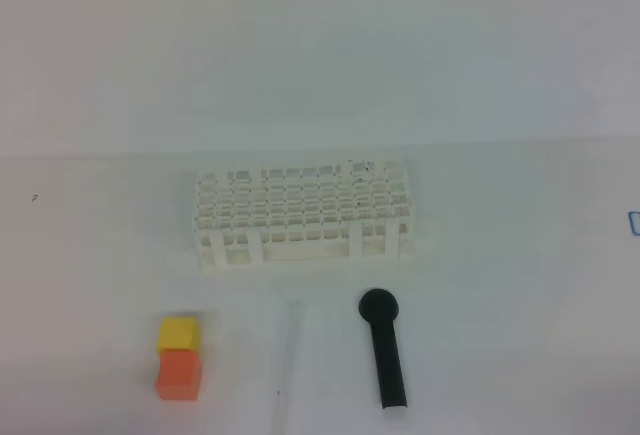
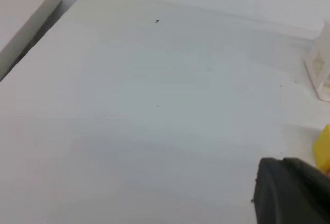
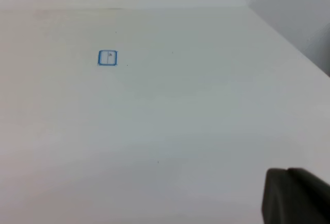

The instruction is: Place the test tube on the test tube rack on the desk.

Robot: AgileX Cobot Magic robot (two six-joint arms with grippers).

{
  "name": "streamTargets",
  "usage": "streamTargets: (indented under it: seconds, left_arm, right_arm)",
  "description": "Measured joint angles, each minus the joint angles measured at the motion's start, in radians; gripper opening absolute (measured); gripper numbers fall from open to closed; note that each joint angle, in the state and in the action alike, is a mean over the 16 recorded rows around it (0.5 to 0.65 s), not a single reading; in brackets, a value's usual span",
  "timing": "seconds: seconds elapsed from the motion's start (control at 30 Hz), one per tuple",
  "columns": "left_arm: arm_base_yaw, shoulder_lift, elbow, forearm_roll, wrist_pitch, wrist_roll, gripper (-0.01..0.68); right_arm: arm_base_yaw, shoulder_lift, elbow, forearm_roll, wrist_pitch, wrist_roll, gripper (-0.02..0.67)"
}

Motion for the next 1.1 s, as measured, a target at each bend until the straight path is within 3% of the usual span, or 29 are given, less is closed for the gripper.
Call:
streamTargets:
  seconds: [0.27,0.57,1.1]
  left_arm:
    - [0.0,0.0,0.0,-0.075,-0.097,-0.007,-0.001]
    - [0.0,0.0,0.0,-0.227,-0.323,-0.028,-0.001]
    - [0.0,0.0,-0.001,-0.514,-0.575,-0.237,-0.001]
  right_arm:
    - [0.0,0.0,0.0,0.0,0.0,0.0,-0.001]
    - [0.0,0.0,0.0,0.0,0.0,0.0,-0.001]
    - [0.0,0.0,0.0,0.0,0.0,0.0,-0.001]
